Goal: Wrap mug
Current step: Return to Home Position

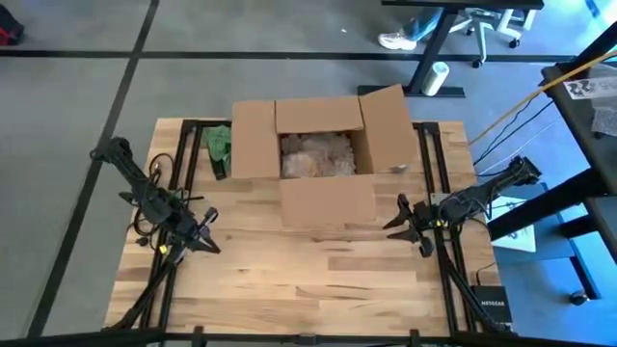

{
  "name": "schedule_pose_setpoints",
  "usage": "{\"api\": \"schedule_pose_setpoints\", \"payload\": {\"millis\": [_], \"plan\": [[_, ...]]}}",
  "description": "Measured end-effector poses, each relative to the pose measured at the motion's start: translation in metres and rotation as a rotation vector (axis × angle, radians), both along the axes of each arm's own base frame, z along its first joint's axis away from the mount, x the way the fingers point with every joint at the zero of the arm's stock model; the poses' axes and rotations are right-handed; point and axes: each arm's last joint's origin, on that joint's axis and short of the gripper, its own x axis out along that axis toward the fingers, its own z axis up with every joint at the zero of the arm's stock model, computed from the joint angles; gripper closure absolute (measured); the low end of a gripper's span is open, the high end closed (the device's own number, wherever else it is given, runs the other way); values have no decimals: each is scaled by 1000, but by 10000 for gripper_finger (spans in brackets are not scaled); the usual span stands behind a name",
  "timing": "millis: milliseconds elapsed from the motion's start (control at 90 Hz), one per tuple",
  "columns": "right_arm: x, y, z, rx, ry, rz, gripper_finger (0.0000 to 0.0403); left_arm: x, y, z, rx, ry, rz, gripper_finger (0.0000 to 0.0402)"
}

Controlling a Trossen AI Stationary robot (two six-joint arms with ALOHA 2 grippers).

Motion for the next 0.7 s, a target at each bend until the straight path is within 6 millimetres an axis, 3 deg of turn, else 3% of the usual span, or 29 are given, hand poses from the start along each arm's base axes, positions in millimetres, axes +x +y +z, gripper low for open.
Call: {"api": "schedule_pose_setpoints", "payload": {"millis": [700], "plan": [[0,0,-1,-10,6,13,295,0,0,0,104,-56,6,402]]}}
